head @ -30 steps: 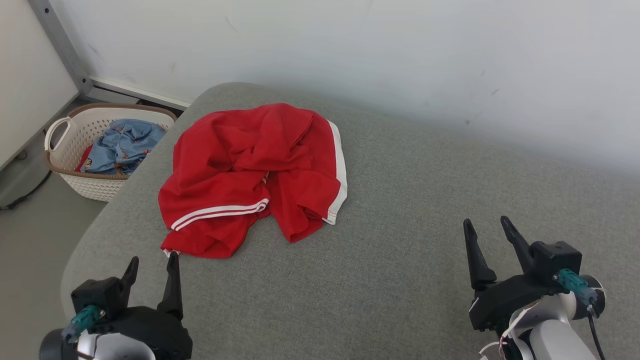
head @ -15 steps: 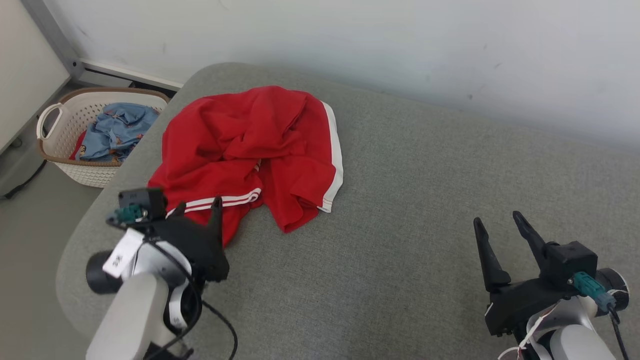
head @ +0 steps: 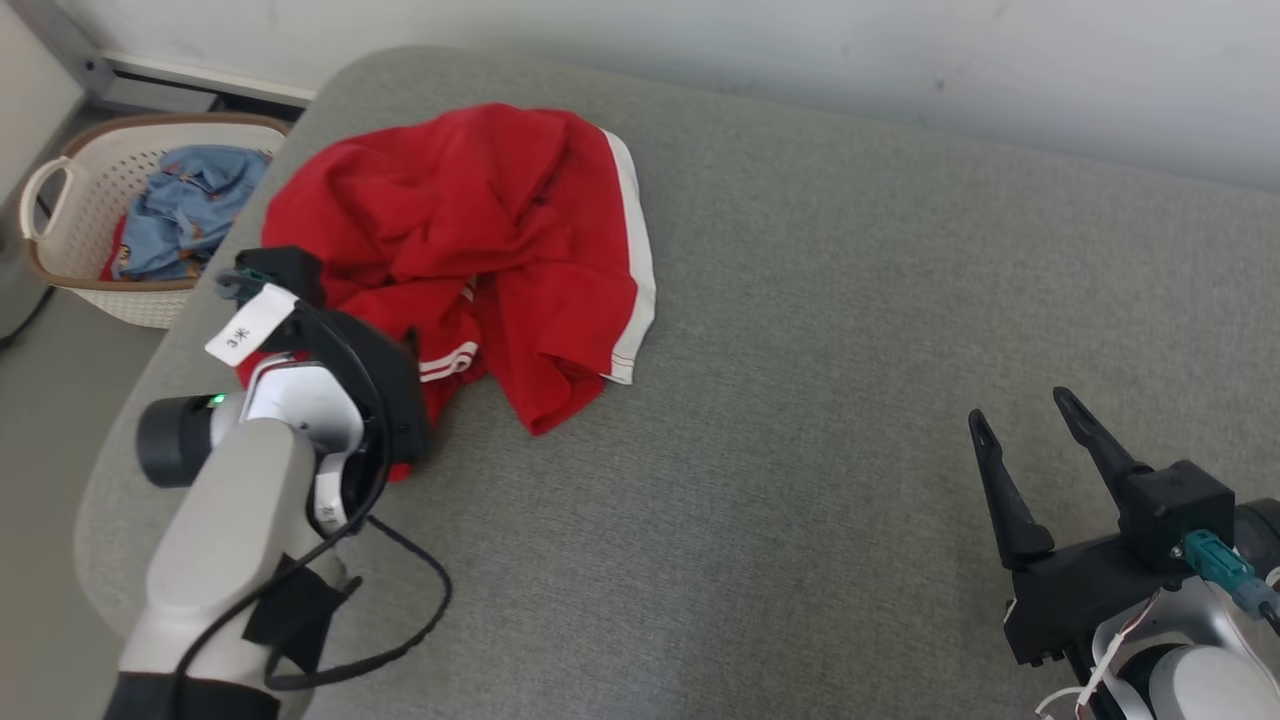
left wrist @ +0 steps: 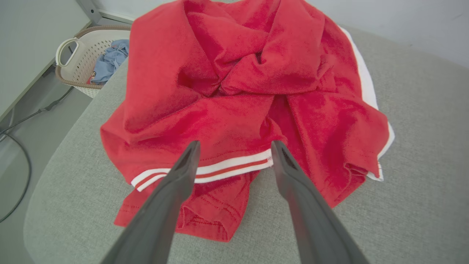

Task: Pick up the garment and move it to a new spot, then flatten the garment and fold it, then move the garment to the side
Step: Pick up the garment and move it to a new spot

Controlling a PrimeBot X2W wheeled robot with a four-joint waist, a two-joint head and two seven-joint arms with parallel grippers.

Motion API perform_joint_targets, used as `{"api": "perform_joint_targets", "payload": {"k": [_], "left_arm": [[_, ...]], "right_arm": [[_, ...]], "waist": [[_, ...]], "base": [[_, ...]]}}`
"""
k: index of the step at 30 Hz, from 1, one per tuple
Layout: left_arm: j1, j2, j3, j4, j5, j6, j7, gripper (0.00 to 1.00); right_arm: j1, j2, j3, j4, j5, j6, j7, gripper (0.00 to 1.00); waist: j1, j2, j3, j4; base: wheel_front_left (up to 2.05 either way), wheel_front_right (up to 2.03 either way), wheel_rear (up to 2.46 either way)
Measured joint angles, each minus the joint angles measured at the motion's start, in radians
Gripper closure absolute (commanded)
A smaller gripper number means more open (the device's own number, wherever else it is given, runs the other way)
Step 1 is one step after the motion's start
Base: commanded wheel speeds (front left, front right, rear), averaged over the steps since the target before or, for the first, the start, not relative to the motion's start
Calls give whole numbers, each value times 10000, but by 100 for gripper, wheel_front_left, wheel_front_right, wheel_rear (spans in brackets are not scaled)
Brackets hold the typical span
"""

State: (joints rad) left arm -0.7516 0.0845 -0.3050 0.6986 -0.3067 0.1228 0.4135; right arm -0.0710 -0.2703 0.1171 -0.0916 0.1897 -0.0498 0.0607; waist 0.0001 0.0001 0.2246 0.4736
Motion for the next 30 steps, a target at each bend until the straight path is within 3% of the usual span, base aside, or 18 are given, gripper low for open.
{"api": "perform_joint_targets", "payload": {"k": [27,29,30], "left_arm": [[-1513,817,293,2872,399,0,190,0],[-1514,989,267,2997,523,2,71,54],[-1527,1012,253,3033,558,2,56,100]], "right_arm": [[-10,-520,-121,-1732,-184,-29,1346,0],[55,-591,-194,-1925,-207,-44,1440,0],[111,-642,-255,-2036,-249,-46,1478,0]], "waist": [[0,0,1285,-1406],[-1,0,1292,-1498],[-1,0,1311,-1530]], "base": [[0,0,0],[0,0,0],[0,0,0]]}}
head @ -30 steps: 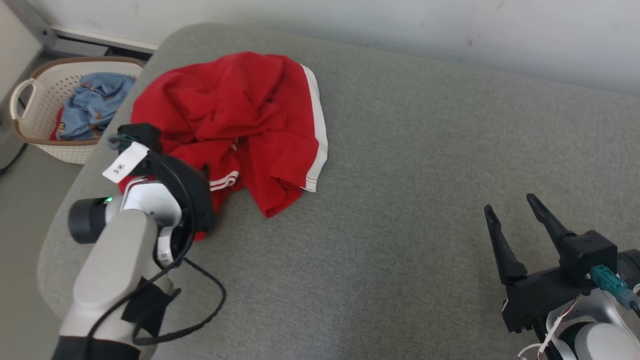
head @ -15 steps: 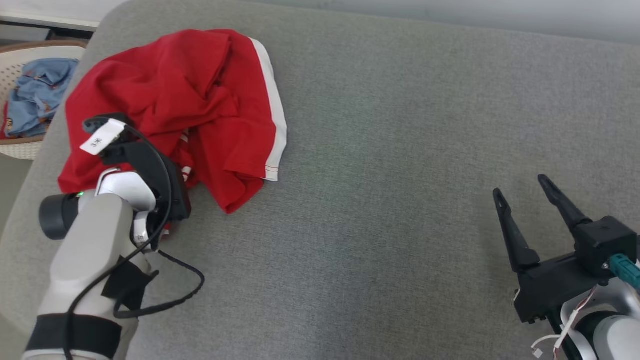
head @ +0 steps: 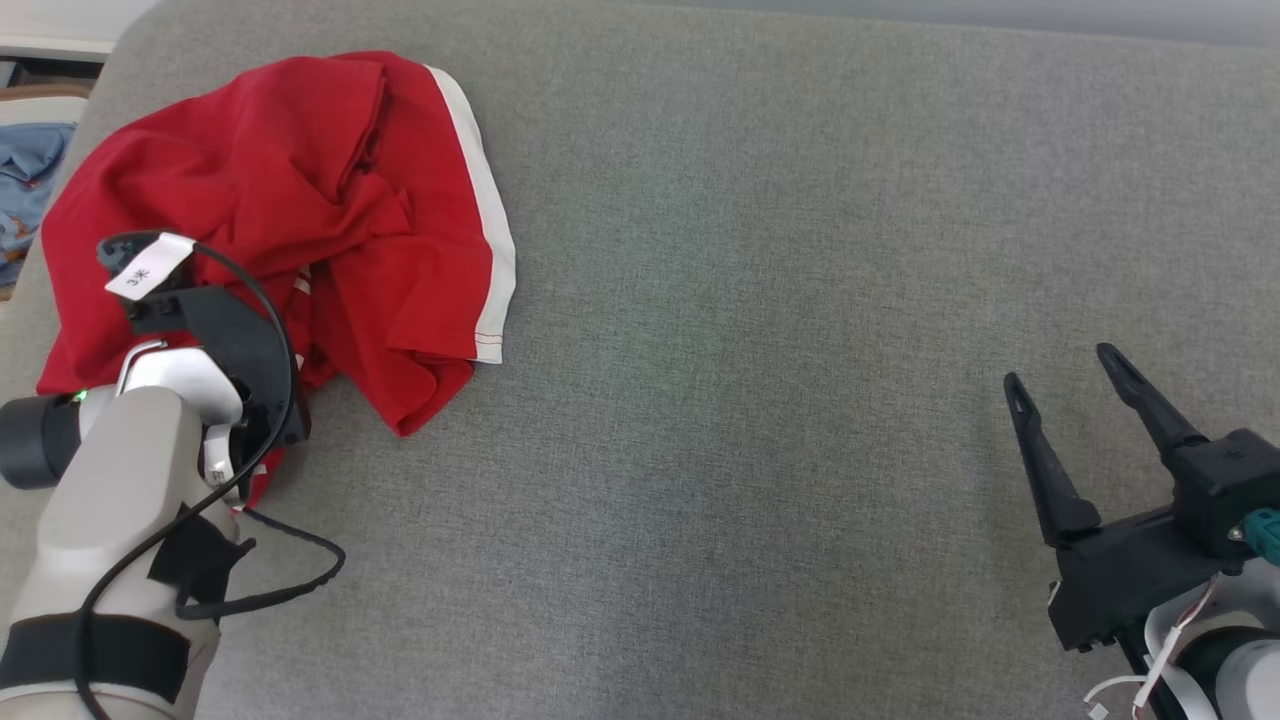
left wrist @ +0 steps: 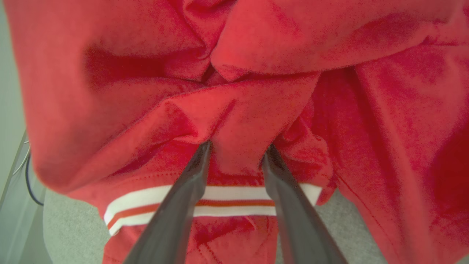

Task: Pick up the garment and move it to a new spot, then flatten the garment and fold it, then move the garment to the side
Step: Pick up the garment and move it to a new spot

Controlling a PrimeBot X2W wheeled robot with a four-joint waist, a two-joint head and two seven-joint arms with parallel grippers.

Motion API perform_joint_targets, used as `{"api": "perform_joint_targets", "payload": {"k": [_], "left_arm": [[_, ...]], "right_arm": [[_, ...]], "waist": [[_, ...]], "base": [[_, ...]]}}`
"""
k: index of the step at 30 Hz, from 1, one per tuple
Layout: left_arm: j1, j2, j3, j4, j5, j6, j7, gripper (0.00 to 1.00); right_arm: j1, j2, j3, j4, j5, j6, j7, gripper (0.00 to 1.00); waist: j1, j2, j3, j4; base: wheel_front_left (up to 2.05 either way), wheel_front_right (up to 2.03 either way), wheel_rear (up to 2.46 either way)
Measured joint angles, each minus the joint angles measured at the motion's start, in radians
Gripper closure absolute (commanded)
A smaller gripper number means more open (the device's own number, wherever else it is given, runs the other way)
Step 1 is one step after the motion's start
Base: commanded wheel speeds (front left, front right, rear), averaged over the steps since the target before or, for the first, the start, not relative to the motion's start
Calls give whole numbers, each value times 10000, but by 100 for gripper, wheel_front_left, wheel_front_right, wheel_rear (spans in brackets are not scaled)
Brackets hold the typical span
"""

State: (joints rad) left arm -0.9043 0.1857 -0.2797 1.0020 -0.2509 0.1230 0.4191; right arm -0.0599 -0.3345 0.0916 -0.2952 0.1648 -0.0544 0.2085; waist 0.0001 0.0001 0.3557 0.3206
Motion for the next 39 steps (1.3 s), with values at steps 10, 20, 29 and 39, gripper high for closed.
{"api": "perform_joint_targets", "payload": {"k": [10,20,29,39], "left_arm": [[-491,-571,245,341,-151,8,-821,100],[-1386,-972,230,105,-115,10,-2274,100],[-1870,-1300,-387,-495,357,-15,-3254,100],[-1856,-1609,-1365,-1452,472,-882,-3685,100]], "right_arm": [[91,-90,-194,-215,-8,-75,209,0],[-207,299,71,468,136,-75,125,0],[-619,999,428,1400,466,-82,-276,0],[-681,1689,671,2220,570,-184,-813,0]], "waist": [[0,0,179,56],[0,-1,-425,221],[-2,-2,-1413,108],[-2,-2,-2475,-658]], "base": [[0,0,0],[0,0,0],[0,0,0],[0,0,0]]}}
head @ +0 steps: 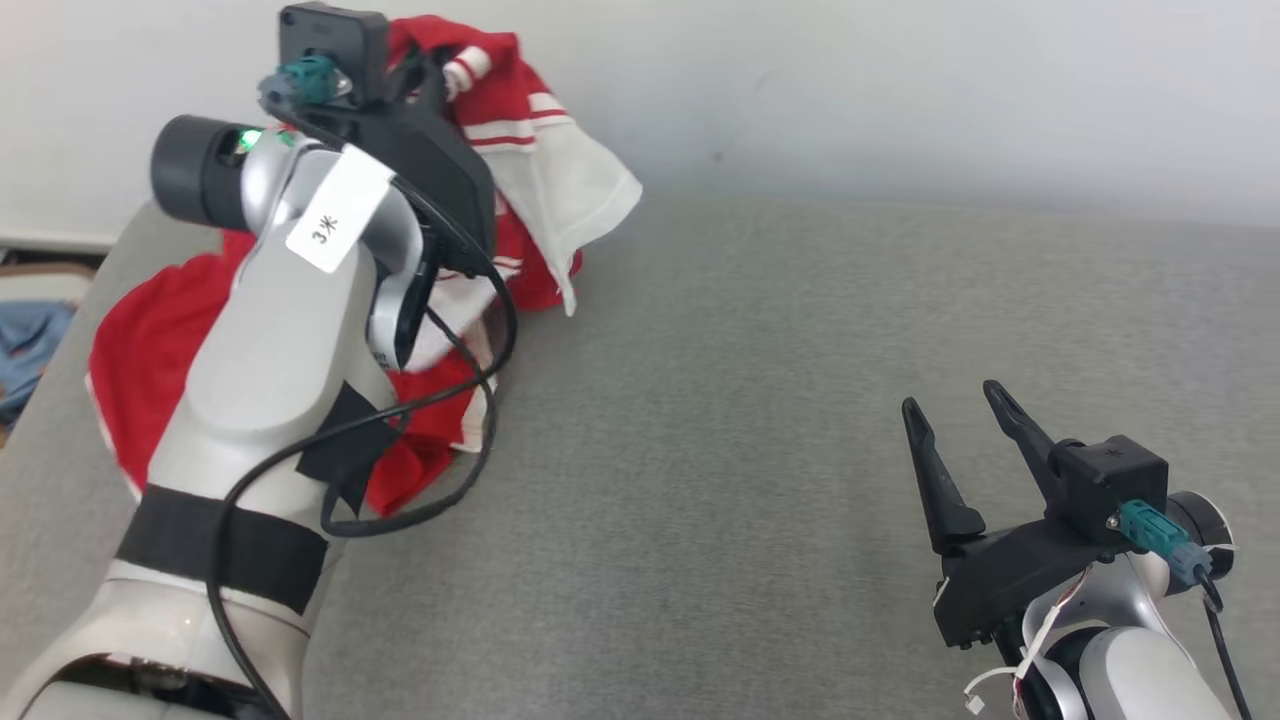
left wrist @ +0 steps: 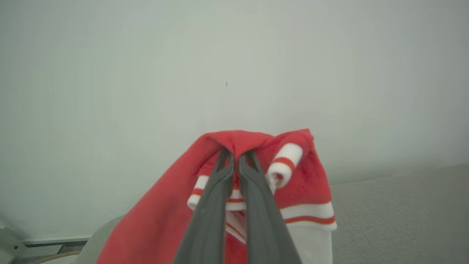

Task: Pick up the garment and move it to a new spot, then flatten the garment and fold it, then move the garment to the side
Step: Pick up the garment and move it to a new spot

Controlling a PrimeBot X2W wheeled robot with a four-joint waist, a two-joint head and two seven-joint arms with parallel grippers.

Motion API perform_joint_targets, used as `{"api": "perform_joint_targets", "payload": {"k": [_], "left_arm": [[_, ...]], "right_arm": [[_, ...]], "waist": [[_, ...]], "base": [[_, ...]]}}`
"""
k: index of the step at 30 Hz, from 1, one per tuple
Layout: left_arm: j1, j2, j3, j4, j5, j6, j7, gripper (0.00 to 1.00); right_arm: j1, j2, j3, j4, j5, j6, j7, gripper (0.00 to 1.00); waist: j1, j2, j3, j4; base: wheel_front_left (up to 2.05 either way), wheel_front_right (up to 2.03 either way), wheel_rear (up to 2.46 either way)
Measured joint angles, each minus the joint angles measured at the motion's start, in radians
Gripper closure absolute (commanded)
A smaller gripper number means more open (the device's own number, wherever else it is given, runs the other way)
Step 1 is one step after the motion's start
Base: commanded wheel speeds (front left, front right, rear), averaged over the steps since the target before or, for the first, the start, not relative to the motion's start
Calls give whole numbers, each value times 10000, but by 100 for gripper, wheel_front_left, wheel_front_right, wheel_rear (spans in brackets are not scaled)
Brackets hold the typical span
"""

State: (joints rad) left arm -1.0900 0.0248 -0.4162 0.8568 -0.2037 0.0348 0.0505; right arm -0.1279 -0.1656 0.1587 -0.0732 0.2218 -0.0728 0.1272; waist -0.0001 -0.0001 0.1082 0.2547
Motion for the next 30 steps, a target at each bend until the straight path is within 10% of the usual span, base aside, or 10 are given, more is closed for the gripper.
{"api": "perform_joint_targets", "payload": {"k": [8,16,30], "left_arm": [[762,90,-2284,-2220,-1166,-784,67,100],[822,61,-4851,-4556,-3012,-311,437,100],[754,59,-5402,-2021,-3490,443,1172,100]], "right_arm": [[346,153,-155,56,12,-169,-368,0],[585,351,-153,-52,10,-240,-631,0],[349,320,-205,134,61,-151,-940,0]], "waist": [[0,0,-572,-1088],[0,0,-829,-2320],[1,1,-539,-4348]], "base": [[0,0,0],[0,0,0],[0,0,0]]}}
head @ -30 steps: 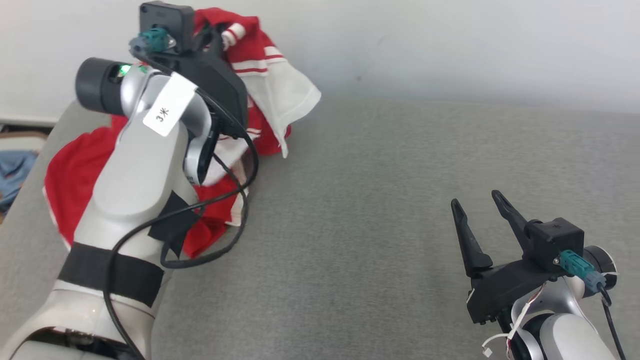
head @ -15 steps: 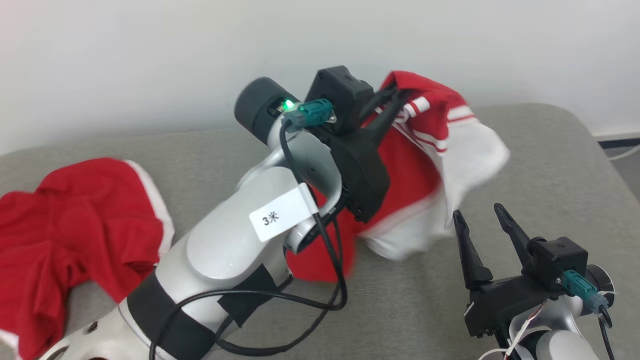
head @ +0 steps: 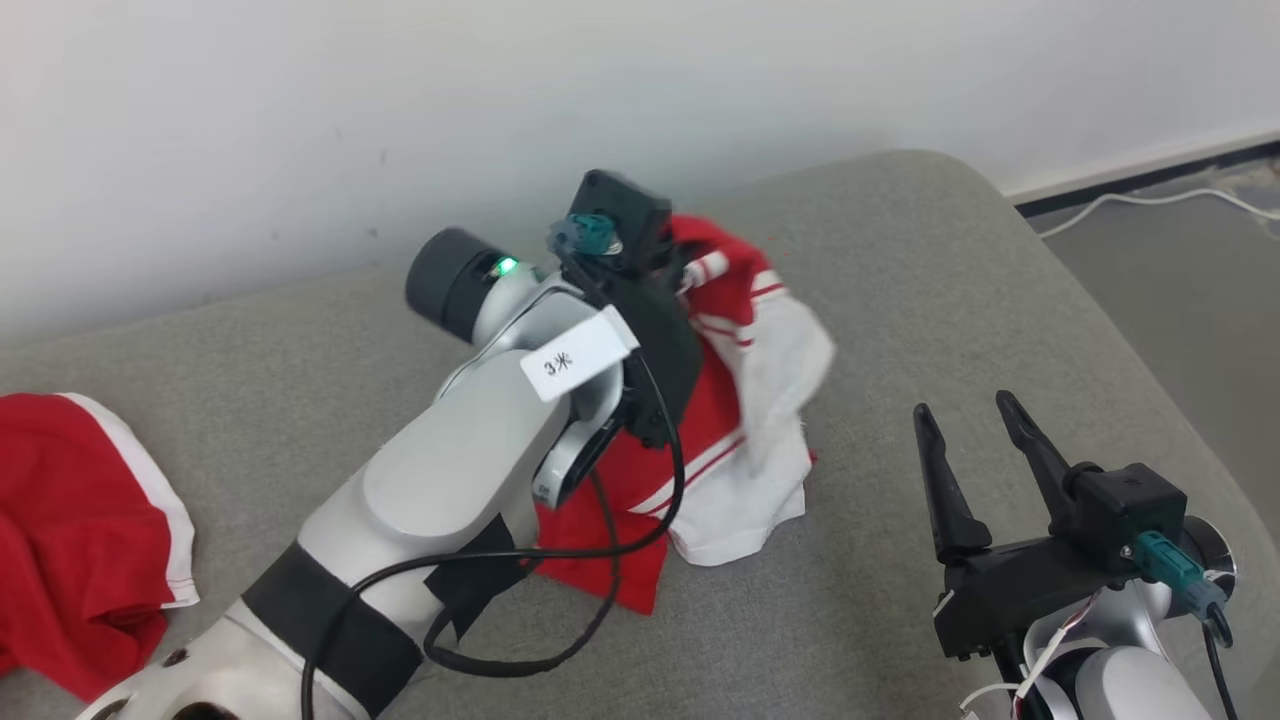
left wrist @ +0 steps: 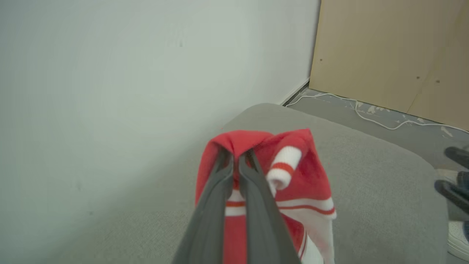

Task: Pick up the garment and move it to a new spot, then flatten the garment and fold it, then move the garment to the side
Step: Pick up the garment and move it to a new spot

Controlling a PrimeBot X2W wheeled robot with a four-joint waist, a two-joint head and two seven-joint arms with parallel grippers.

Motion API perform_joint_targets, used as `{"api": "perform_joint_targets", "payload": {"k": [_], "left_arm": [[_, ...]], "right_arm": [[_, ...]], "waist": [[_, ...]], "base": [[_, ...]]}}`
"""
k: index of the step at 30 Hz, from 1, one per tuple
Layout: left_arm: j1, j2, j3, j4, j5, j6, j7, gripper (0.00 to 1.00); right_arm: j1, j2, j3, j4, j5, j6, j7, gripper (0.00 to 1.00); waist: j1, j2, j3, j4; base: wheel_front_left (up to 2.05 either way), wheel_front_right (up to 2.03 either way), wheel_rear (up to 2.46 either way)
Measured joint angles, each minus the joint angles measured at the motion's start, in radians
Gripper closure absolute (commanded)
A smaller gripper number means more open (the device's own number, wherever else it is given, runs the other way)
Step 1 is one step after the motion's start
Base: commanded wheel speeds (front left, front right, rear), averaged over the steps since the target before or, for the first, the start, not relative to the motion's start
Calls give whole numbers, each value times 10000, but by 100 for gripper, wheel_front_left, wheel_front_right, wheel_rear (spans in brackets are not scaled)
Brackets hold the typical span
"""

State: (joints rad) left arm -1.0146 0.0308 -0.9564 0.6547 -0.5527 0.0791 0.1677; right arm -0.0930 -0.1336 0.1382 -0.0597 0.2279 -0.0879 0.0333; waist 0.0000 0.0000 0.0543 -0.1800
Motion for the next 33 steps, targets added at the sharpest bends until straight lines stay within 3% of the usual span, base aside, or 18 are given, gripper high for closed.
{"api": "perform_joint_targets", "payload": {"k": [8,9,10,11,22,33], "left_arm": [[666,288,-128,1440,180,59,458,100],[724,314,-119,1544,180,88,472,93],[752,339,-113,1643,178,88,489,53],[787,366,-71,1716,173,94,489,0],[1343,662,546,2226,-284,265,207,0],[2730,1319,1822,468,-497,454,-2640,0]], "right_arm": [[19,-29,-115,94,90,0,-161,0],[26,-48,-123,94,88,0,-167,0],[28,-58,-128,92,90,0,-173,0],[27,-58,-123,90,88,2,-174,0],[-142,33,69,328,88,50,-259,0],[-188,92,-236,568,205,46,-853,0]], "waist": [[1,1,214,360],[1,1,217,458],[1,1,221,555],[1,1,227,654],[1,1,315,1506],[1,1,-108,1682]], "base": [[0,0,0],[0,0,0],[0,0,0],[0,0,0],[0,0,0],[0,0,0]]}}
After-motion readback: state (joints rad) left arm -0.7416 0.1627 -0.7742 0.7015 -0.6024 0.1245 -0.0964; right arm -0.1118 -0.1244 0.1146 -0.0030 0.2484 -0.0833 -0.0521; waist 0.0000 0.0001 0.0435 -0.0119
